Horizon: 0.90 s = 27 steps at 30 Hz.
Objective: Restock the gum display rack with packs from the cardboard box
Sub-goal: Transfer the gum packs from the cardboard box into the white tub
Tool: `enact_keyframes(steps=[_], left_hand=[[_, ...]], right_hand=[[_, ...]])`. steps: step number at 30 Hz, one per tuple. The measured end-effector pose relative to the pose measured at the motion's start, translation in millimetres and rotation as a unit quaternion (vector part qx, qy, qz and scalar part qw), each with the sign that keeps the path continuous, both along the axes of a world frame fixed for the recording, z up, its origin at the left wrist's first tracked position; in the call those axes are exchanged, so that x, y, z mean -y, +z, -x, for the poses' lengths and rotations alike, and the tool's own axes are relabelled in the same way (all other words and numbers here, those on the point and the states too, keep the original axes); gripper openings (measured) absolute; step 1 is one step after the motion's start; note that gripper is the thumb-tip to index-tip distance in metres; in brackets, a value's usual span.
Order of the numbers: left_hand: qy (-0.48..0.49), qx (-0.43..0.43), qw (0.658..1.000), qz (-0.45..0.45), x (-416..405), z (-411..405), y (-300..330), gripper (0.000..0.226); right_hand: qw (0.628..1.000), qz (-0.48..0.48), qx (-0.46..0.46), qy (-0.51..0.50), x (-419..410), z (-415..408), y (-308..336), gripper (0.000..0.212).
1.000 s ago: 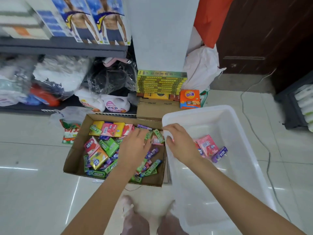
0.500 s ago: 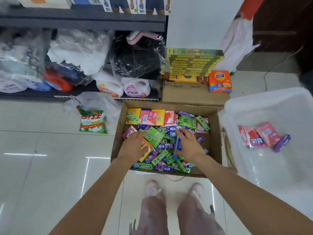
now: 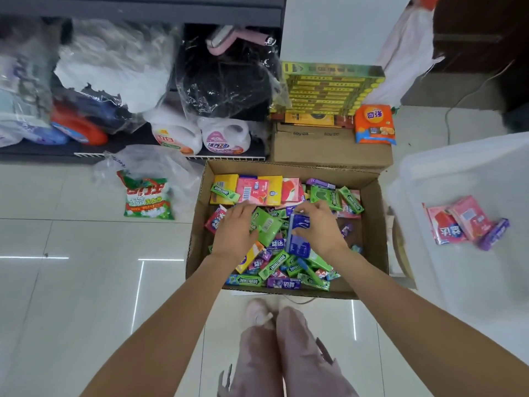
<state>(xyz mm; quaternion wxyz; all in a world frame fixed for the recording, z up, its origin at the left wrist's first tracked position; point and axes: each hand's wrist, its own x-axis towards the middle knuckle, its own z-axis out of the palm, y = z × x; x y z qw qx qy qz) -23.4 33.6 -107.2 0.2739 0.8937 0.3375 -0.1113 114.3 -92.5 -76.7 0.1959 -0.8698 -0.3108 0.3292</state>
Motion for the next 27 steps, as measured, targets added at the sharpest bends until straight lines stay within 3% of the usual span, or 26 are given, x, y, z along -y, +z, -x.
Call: enact_keyframes(steps=[6, 13, 17, 21, 27], left_hand=[[-0.061, 0.003, 0.996, -0.067, -28.9, -34.6, -17.5, 0.075], [-0.080, 0.001, 0.993, -0.089, -48.5, -51.7, -26.3, 0.073], [0.011, 0.079, 0.997, -0.011, -35.2, -48.3, -10.0, 0.074], [0.092, 0.165, 0.975, 0.118, -13.1, -43.4, 15.9, 0.072], [0.117, 0.246, 0.939, 0.208, 31.9, -59.9, 72.5, 0.052]], right_hand=[[0.974, -0.144, -0.076, -0.159, -11.9, -15.7, 0.6, 0.034], [0.958, -0.158, -0.057, -0.233, -17.3, -23.3, -14.7, 0.039], [0.945, -0.168, -0.076, -0.269, -12.4, -18.9, -5.8, 0.034], [0.939, -0.197, -0.080, -0.269, -0.6, -19.8, 23.5, 0.024], [0.918, -0.272, -0.047, -0.284, 33.3, -34.3, 79.8, 0.020]])
